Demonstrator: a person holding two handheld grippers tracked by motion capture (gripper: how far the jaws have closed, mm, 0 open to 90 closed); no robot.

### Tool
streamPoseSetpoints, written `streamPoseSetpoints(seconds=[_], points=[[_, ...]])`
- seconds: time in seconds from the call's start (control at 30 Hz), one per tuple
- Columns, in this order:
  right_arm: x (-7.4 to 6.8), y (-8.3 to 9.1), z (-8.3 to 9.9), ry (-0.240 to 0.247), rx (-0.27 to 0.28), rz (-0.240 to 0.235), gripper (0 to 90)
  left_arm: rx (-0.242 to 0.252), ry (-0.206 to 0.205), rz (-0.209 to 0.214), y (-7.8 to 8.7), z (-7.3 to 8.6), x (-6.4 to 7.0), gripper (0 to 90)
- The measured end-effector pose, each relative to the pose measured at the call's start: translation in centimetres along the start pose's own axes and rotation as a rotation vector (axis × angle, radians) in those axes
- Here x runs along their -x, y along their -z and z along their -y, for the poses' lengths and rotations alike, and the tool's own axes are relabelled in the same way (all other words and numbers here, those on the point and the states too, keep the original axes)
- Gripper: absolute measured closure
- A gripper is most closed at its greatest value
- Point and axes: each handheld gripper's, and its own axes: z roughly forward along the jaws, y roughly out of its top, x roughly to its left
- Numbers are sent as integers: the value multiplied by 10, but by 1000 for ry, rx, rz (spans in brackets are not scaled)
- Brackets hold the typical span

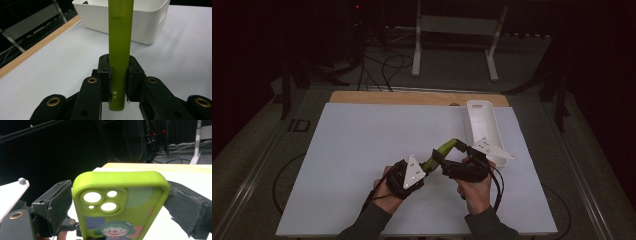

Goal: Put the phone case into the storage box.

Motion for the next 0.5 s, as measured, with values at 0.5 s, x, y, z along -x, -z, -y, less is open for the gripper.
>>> streamPoseSetpoints(seconds=[0.5], points=[[5, 0, 1, 2, -8, -1, 159, -8, 8, 34, -4, 1, 3, 774]])
